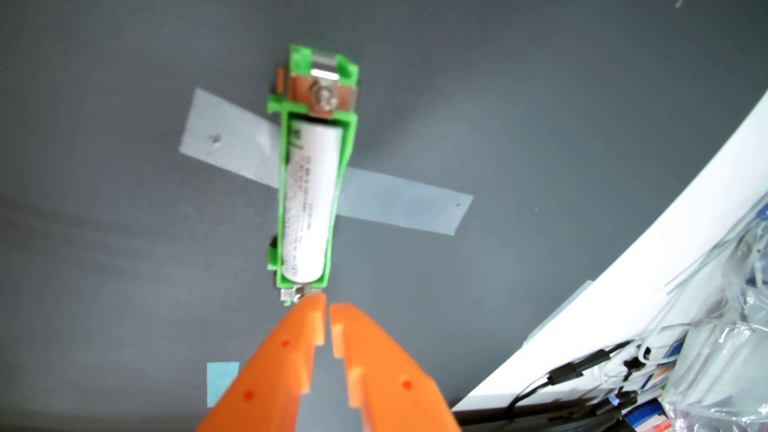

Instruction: Insert Battery

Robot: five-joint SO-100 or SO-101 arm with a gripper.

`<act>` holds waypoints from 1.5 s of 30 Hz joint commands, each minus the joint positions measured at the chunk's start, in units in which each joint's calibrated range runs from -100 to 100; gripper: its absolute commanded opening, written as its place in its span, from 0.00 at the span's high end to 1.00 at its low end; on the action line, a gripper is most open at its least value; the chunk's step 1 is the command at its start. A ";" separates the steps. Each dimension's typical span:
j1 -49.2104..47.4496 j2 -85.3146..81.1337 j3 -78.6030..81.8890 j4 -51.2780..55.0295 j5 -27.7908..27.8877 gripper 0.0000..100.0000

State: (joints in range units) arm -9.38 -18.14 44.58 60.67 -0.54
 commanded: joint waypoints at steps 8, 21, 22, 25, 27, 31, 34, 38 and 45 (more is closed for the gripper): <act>8.91 -10.92 7.34 -3.26 1.72 0.98; 14.58 -28.42 17.33 -3.35 4.14 0.98; 14.58 -29.68 18.14 -3.35 4.14 0.98; 14.58 -33.84 20.40 -3.35 4.19 0.98; 14.58 -36.43 22.65 -3.35 4.50 0.98; 14.46 -43.85 28.50 -3.43 5.22 0.98; 14.46 -50.02 33.18 -3.43 5.22 0.98; 14.34 -56.35 36.24 -3.35 5.33 0.98; 10.33 -59.35 39.31 -3.01 4.96 0.98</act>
State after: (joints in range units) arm 1.27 -76.79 82.82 57.74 4.37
